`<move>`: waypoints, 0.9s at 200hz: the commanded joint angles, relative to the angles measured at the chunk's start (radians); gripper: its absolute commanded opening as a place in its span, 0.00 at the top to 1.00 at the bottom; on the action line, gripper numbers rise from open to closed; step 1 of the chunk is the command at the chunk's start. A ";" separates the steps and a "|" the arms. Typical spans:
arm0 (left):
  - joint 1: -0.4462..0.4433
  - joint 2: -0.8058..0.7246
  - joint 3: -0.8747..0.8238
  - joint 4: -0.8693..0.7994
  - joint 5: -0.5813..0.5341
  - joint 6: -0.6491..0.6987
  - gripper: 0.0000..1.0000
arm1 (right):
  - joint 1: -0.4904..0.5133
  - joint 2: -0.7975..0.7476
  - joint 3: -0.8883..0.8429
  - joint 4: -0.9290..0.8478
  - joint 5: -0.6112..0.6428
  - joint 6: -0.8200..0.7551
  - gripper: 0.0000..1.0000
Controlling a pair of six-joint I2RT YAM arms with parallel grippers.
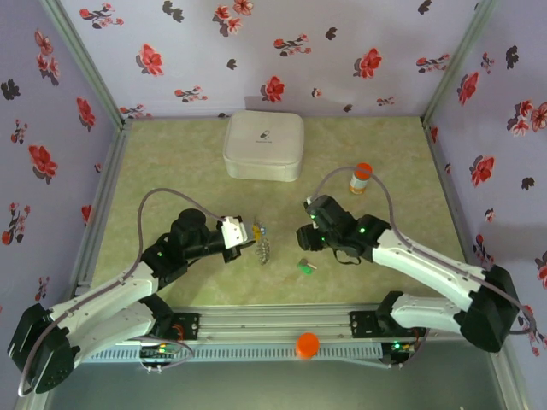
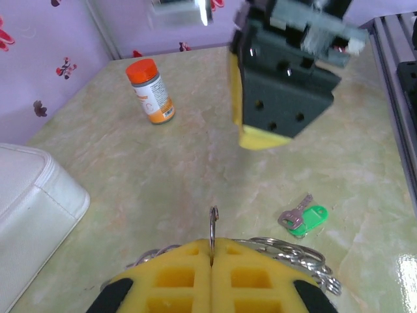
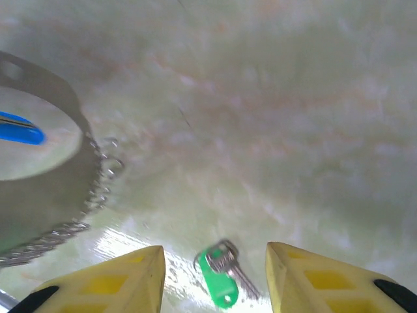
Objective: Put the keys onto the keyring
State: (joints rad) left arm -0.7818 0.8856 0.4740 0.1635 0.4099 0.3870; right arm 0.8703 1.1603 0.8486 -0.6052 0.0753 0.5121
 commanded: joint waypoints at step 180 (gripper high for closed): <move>-0.008 -0.044 -0.024 0.108 -0.025 -0.002 1.00 | 0.119 0.315 -0.029 0.016 -0.051 0.926 0.74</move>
State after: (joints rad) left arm -0.7837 0.8734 0.4534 0.2153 0.3771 0.3950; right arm 0.9993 1.4372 0.7979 -0.5949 0.0509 1.3903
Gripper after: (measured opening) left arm 0.060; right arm 0.307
